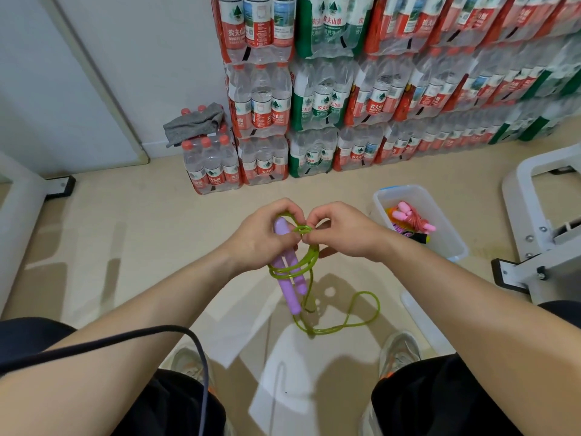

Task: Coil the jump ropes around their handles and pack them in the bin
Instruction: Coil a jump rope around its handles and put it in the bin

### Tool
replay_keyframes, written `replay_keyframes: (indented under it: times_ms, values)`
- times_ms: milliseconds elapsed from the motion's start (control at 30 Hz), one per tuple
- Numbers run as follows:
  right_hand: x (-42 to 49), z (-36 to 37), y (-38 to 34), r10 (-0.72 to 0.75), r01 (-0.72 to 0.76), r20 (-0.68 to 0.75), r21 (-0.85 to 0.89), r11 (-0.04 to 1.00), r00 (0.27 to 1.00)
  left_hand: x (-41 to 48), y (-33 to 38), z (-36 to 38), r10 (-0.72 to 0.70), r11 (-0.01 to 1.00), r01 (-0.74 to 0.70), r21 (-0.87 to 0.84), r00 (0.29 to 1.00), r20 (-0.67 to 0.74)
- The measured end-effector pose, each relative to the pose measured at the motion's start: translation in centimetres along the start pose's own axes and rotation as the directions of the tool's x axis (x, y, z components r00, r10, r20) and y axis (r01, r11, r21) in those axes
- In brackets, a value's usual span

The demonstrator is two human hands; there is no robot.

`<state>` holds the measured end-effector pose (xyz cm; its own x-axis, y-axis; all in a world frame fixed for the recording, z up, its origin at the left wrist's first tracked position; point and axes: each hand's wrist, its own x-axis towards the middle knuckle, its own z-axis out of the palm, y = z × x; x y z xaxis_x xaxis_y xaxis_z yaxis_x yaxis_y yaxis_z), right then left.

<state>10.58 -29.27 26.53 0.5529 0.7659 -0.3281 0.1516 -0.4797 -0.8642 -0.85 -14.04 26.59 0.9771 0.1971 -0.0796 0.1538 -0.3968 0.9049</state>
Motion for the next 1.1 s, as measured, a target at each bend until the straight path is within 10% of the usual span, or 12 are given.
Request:
replay_keyframes:
  times_ms: [467, 733, 867, 1100]
  values:
    - [0.2, -0.2, -1.1, 0.049, -0.007, 0.046, -0.657, 0.754, 0.998, -0.1, 0.2, 2.3, -0.057, 0.877, -0.004, 0.48, 0.992, 0.112]
    - [0.4, 0.7, -0.7, 0.08, -0.112, -0.147, -0.223, 0.968, 0.986, 0.4, -0.7, 1.7, -0.084, 0.896, 0.092, 0.435, 0.996, -0.038]
    - [0.7, 1.7, 0.2, 0.194, -0.194, 0.006, -0.04, 0.98, 0.981, 0.4, -1.3, 1.6, -0.116, 0.897, 0.127, 0.423, 0.992, -0.051]
    - [0.3, 1.7, -0.8, 0.189, -0.116, 0.08, -0.545, 0.83, 0.979, 0.0, -2.5, 2.6, -0.105, 0.818, 0.062, 0.572, 0.994, 0.043]
